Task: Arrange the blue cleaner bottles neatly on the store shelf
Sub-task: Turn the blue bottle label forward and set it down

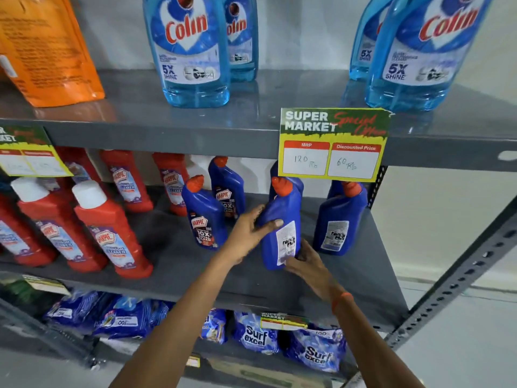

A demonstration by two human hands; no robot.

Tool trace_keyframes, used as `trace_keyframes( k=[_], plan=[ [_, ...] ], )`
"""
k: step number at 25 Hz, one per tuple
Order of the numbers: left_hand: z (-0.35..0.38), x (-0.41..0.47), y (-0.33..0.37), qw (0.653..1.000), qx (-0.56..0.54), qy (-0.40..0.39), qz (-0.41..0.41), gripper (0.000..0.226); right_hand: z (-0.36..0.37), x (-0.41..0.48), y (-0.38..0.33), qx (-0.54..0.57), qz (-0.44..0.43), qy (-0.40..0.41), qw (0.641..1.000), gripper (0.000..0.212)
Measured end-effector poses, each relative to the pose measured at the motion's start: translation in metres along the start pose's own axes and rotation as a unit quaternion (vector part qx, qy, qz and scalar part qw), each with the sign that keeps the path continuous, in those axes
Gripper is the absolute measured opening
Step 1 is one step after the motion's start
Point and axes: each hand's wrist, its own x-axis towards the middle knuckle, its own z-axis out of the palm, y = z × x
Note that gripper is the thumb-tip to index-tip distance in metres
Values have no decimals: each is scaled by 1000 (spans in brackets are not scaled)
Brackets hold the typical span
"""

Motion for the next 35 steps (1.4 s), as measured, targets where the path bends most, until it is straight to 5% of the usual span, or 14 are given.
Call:
trace_keyframes(
  k=[2,5,8,11,14,19,35],
  plan=[
    [-11,6,5,997,-57,-57,-16,31,2,1,-8,41,4,-26,999,47],
    [-2,7,5,991,-107,-64,-40,47,24,7,-14,43,-32,125,991,46],
    [34,1,5,991,-93,83,-51,74,47,4,-11,4,-62,248,967,46],
    [28,11,6,973,-95,205,-45,44,52,-3,-5,-93,-103,237,962,55],
    [-1,17,4,986,-120,115,-19,33,37,8,-16,-41,-75,150,985,73],
    [-24,19,-2,994,-100,-37,-6,41,18,19,-21,-82,-63,76,992,65],
    [-32,7,-31,996,-65,-44,-37,50,36,16,4,-154,-36,113,981,63]
  ],
)
